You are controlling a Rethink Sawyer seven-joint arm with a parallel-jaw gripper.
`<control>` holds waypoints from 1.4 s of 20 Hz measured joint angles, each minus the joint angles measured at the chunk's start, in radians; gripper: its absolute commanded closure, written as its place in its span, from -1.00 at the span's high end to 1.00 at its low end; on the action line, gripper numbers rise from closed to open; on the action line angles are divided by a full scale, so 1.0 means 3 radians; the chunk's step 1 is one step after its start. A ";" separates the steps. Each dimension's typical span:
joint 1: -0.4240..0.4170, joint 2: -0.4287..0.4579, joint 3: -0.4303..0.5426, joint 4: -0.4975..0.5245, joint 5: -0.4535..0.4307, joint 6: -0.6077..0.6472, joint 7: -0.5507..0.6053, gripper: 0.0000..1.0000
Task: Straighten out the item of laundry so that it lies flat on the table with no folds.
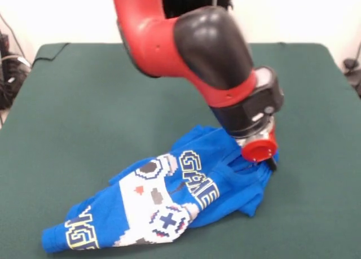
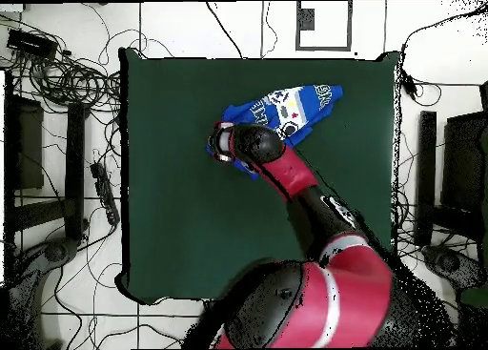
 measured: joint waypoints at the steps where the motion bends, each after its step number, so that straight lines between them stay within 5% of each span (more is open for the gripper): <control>1: -0.0044 0.0007 0.0045 0.0033 -0.0001 0.0000 0.0000 -1.00; 8: -0.0533 0.0143 0.0704 0.0593 -0.0067 -0.0001 0.0000 -1.00; 19: -0.0266 0.0071 0.1102 0.1058 -0.0158 0.0044 0.0000 -1.00; 23: 0.0054 -0.0156 0.1012 0.1124 -0.0200 0.0334 0.0001 -1.00; 26: 0.0541 -0.0378 0.0604 0.0914 -0.0577 0.0833 0.0001 -1.00; 28: 0.1068 -0.0560 0.0104 0.0580 -0.1226 0.1347 0.0001 -1.00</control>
